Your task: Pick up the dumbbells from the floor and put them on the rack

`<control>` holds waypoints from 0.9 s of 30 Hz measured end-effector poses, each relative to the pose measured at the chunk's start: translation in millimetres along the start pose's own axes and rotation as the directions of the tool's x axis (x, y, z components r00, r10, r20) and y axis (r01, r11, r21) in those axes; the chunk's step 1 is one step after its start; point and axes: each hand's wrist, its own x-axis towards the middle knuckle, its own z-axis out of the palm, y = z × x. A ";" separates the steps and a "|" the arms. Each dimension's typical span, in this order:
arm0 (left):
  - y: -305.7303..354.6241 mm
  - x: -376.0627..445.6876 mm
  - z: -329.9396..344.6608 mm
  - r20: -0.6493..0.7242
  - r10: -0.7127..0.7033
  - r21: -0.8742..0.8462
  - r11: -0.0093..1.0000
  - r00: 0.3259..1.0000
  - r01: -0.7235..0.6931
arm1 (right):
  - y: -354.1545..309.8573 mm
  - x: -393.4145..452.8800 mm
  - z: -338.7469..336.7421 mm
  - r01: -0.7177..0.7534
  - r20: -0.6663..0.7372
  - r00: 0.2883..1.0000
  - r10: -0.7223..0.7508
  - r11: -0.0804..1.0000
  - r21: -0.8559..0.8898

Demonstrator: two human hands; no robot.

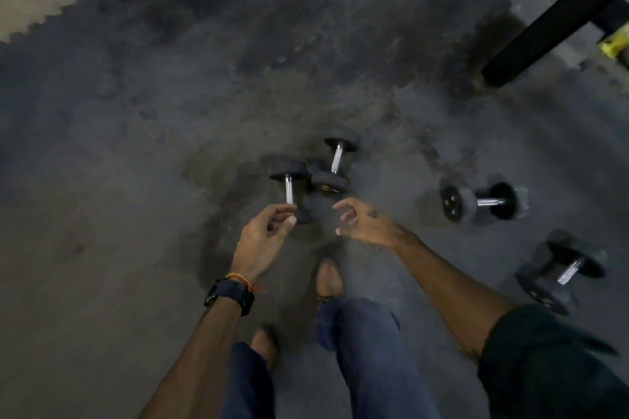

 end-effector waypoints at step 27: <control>-297.6 341.7 34.0 0.405 0.197 0.177 0.941 0.893 -0.288 | 141.1 342.9 192.7 0.437 -0.477 0.811 -0.338 0.893 0.110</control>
